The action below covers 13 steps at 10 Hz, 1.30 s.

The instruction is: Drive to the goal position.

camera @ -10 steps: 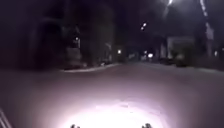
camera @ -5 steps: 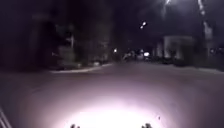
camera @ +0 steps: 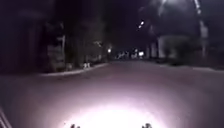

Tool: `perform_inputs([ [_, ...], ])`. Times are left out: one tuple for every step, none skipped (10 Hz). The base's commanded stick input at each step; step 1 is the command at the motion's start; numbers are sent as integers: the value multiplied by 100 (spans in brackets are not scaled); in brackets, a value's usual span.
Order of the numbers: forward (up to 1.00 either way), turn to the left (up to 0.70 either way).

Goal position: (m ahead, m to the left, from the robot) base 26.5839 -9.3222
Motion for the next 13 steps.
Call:
perform_inputs([
  [85, 0],
  [85, 0],
  [85, 0],
  [85, 0],
  [85, 0],
  [85, 0],
  [85, 0],
  [85, 0],
  [85, 0],
  [85, 0],
  [85, 0],
  [85, 0],
  [85, -9],
])
